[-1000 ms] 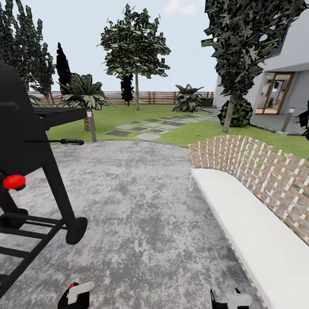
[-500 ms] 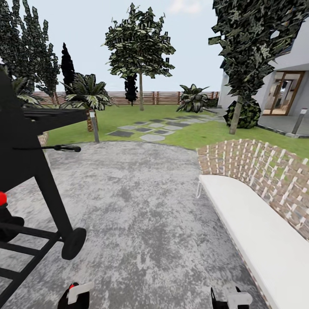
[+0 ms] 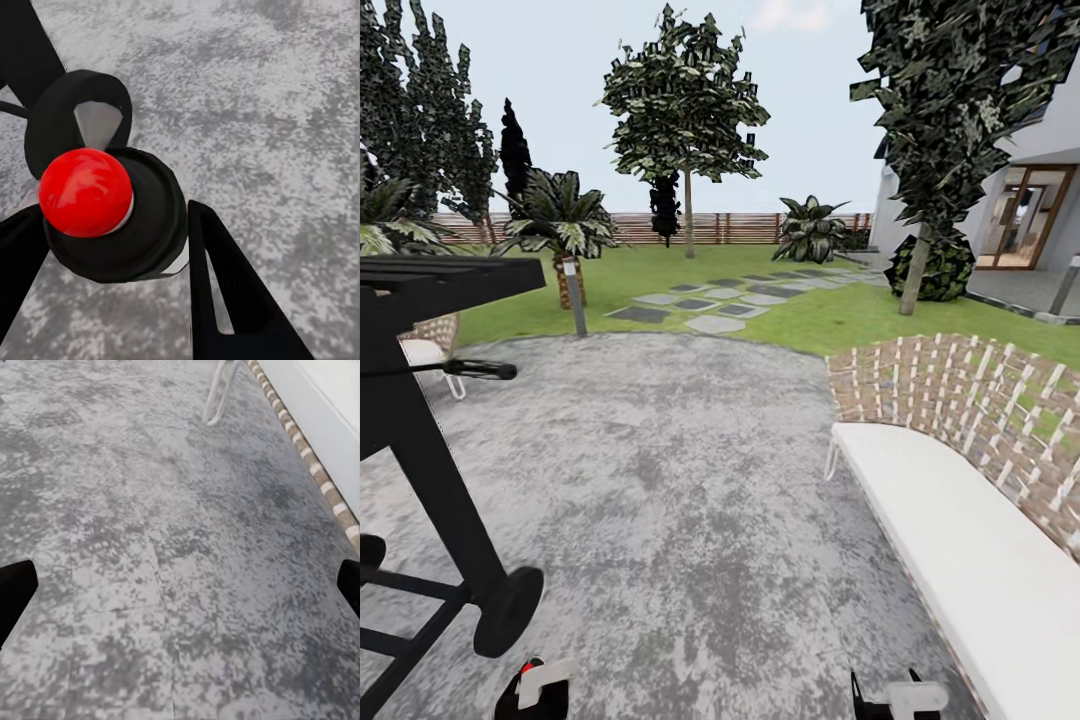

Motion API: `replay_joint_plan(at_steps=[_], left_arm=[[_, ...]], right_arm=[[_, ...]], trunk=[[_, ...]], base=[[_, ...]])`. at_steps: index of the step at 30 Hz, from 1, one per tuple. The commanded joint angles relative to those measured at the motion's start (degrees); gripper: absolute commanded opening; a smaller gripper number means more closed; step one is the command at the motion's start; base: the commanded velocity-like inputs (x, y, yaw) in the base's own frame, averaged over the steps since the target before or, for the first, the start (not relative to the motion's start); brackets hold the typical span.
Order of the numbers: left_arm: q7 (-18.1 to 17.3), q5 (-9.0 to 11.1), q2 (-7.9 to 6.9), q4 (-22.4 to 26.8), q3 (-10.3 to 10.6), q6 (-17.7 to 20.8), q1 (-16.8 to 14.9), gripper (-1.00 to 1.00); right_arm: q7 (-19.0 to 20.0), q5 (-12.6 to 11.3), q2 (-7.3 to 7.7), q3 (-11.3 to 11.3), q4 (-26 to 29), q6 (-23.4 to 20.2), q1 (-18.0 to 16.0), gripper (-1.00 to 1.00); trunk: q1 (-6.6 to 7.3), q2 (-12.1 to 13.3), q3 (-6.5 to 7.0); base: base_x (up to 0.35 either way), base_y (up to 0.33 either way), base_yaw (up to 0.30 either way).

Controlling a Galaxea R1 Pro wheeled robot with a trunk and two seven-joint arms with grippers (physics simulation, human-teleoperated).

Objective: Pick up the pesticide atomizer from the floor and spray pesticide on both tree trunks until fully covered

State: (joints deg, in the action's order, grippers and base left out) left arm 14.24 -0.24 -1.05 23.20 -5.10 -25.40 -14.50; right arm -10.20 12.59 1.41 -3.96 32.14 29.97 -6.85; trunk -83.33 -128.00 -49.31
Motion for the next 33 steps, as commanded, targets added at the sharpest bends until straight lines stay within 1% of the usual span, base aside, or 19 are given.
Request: replay_joint_plan(at_steps=[1, 33], left_arm=[[0.0, 0.0, 0.00, 0.0, 0.0, 0.0, 0.0, -1.00], [0.0, 0.0, 0.00, 0.0, 0.0, -0.1, 0.0, -1.00]], right_arm=[[0.0, 0.0, 0.00, 0.0, -0.1, 0.0, 0.0, 1.00], [0.0, 0.1, 0.00, 0.0, -0.4, 0.0, 0.0, 1.00]], trunk=[[0.00, 0.0, 0.00], [0.00, 0.0, 0.00]], base=[[0.340, 0.000, 0.000], [0.340, 0.000, 0.000]])
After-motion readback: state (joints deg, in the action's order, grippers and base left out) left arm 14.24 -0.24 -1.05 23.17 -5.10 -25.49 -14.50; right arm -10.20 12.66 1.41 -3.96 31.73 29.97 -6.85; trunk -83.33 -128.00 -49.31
